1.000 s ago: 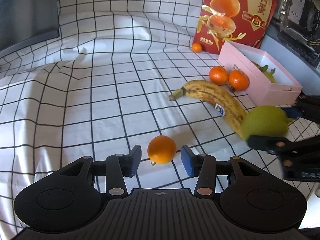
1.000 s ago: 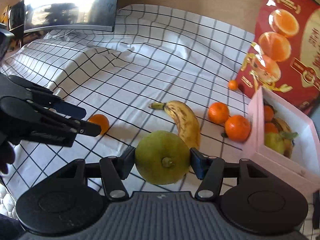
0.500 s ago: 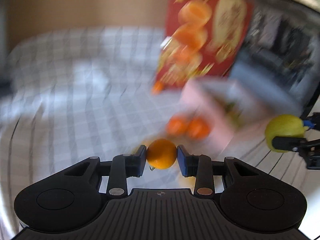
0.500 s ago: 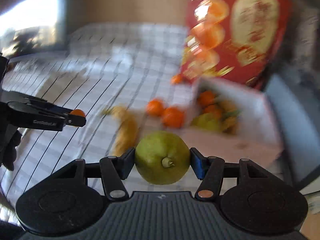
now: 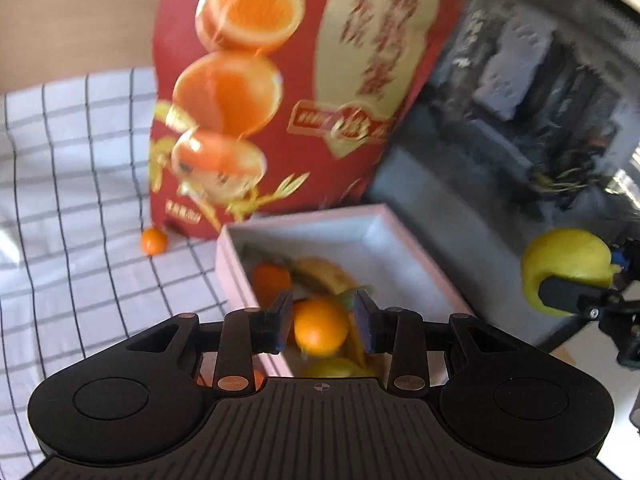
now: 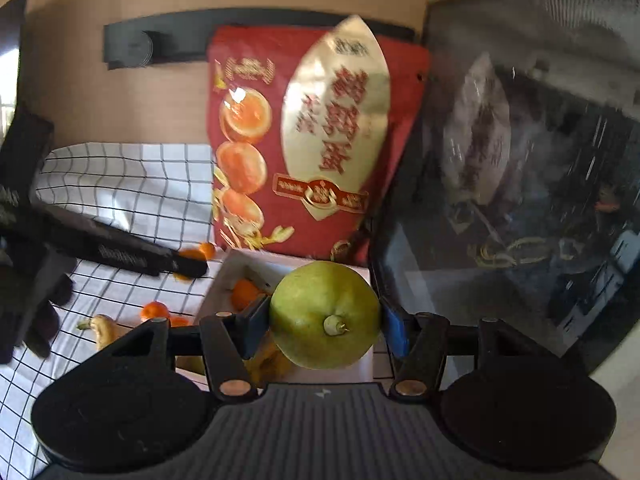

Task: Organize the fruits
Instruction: 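Lower the pear and tangerine into the pink box and open both tools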

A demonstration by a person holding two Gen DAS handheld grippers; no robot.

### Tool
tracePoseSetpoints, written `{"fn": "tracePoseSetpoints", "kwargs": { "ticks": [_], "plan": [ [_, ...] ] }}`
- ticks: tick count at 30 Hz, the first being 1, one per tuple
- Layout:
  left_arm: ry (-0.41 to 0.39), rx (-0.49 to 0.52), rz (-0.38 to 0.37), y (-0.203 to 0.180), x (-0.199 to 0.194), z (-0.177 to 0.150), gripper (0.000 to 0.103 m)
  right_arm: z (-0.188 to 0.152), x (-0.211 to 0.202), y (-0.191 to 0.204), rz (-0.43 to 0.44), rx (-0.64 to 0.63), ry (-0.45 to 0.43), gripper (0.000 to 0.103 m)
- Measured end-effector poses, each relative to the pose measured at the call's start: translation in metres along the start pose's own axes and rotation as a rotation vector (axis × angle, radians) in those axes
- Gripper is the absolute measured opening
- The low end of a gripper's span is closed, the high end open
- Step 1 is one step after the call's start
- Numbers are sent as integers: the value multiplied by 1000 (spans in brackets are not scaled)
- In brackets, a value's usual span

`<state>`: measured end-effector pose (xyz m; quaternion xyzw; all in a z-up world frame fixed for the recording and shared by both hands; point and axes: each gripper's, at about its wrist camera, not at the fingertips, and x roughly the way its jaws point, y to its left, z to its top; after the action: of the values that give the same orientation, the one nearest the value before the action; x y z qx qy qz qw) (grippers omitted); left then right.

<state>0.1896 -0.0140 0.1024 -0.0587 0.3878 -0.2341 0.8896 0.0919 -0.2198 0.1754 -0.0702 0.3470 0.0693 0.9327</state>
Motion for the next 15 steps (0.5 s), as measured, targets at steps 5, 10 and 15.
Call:
{"fn": "tracePoseSetpoints", "kwargs": {
  "ticks": [5,10,15],
  "plan": [
    [-50,-103,35,21,-10,-14,38,-10,47,-14,90,63,92,59],
    [-81,-146,82,33,-28,-36,39,-23,92,-8,154,67,220,59],
    [-80,-156,103,41,-41,-60,39,-32,138,4,153,5,377,59]
  ]
}}
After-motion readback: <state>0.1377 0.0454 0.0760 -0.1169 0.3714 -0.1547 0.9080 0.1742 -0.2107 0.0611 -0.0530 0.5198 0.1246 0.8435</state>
